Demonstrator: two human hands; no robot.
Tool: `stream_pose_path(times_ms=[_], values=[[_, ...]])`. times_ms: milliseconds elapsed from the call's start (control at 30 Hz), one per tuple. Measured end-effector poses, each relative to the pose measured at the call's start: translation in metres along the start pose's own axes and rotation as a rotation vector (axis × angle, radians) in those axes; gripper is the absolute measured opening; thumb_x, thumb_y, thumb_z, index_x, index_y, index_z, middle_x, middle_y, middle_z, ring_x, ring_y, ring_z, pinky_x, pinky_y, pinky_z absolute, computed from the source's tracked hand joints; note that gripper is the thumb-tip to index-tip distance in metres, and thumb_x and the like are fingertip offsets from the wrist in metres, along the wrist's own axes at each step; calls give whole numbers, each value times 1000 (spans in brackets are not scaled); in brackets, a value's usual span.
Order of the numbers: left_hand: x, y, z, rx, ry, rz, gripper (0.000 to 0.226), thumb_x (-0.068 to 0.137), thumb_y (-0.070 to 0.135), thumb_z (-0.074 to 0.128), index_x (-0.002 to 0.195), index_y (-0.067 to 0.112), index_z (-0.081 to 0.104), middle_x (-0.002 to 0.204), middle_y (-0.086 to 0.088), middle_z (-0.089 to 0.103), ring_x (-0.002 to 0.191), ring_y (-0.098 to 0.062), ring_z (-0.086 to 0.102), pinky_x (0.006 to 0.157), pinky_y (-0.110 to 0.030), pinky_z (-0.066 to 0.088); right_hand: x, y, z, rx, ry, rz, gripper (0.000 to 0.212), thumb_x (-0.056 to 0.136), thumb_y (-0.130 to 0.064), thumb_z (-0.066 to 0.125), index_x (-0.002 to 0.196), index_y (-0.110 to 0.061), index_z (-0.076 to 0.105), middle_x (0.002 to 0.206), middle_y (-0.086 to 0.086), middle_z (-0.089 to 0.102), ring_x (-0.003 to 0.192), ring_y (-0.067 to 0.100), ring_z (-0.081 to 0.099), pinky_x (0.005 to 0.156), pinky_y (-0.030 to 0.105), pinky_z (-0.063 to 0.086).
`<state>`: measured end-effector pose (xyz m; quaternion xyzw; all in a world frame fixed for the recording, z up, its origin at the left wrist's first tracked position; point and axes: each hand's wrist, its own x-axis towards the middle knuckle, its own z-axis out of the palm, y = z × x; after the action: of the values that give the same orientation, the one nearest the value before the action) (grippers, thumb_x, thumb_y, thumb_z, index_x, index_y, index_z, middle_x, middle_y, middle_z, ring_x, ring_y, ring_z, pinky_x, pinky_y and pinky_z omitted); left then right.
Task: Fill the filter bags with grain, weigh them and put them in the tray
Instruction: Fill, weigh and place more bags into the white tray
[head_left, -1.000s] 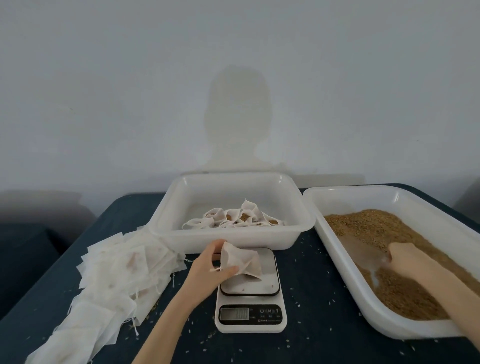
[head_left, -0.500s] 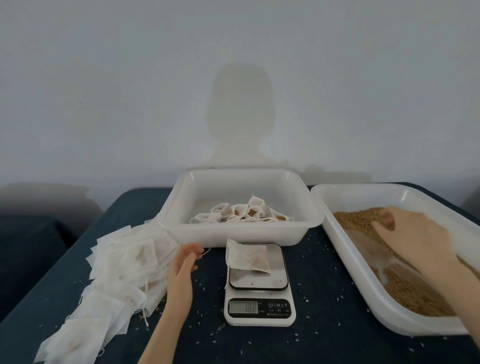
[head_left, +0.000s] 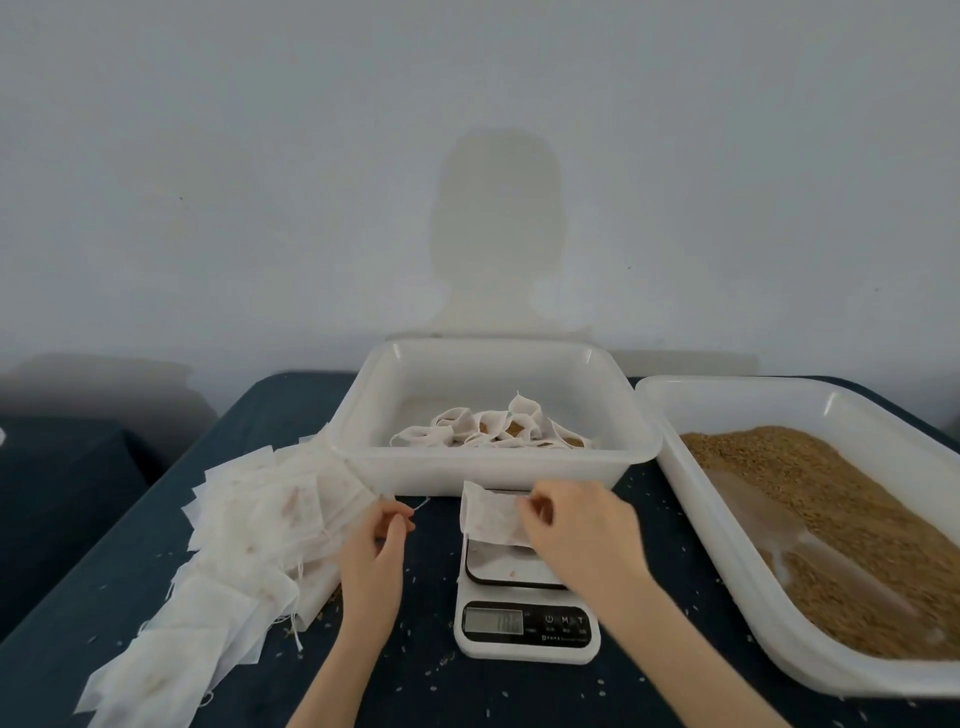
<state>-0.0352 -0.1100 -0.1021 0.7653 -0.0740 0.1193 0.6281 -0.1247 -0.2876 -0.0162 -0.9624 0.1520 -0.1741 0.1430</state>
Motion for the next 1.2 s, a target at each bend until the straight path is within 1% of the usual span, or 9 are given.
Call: stream_pose_path(times_ms=[200,467,567,700,800,867,933,1033,1200], values=[[-3,-5,4,89,-61,42,28,92,4,52,82,27,63,72,8,65,62,-13,55,54,-18,42,31,-41,44,-142,-5,-41,44,90,-61,43,74,-20,49,63,-6,45,57,13,45,47,25,28],[-4,-5,3,147,-91,59,30,91,7,56,82,36,60,72,13,64,63,-7,57,59,-21,44,50,-45,51,-140,-97,11,14,89,-25,52,78,-18,50,61,-5,38,63,15,50,50,24,33],[-6,2,4,104,-168,116,31,85,15,67,100,39,55,86,17,64,80,-4,60,69,-20,47,51,-37,38,-56,-109,9,19,92,-25,46,77,-18,56,63,-5,46,62,14,50,52,24,36],[-10,11,14,93,-401,147,91,61,46,79,138,37,30,134,29,40,122,12,39,95,-12,38,42,-31,12,60,-120,-61,28,90,-28,46,63,-22,49,61,-7,48,61,13,49,53,25,35],[-12,23,29,116,-538,100,113,53,48,80,142,44,11,141,25,31,127,8,35,104,-19,35,36,-32,-9,111,-84,-91,29,85,-30,50,58,-22,46,59,-6,48,65,16,52,57,27,41],[-13,34,36,69,-543,78,108,55,42,81,135,52,10,127,35,36,116,17,40,89,-7,41,34,-33,-20,150,-102,-101,32,85,-34,52,55,-23,46,60,-6,50,66,16,53,58,27,42],[-11,41,37,-18,-533,74,90,57,37,79,128,50,26,112,37,48,106,17,49,76,-5,46,32,-33,-27,188,-90,-103,33,86,-33,53,56,-22,48,65,-4,54,67,16,53,54,21,36],[-9,51,34,-176,-604,50,64,63,30,75,113,57,46,114,26,59,111,3,56,83,-20,50,32,-28,-39,190,-29,-115,31,86,-31,53,56,-22,48,66,-4,55,61,10,47,51,20,29],[-11,64,39,-294,-807,17,71,72,20,75,130,45,44,133,18,52,126,0,46,89,-17,48,30,-12,-62,219,-107,-131,32,85,-31,56,55,-24,44,55,-7,47,54,8,41,53,23,30]])
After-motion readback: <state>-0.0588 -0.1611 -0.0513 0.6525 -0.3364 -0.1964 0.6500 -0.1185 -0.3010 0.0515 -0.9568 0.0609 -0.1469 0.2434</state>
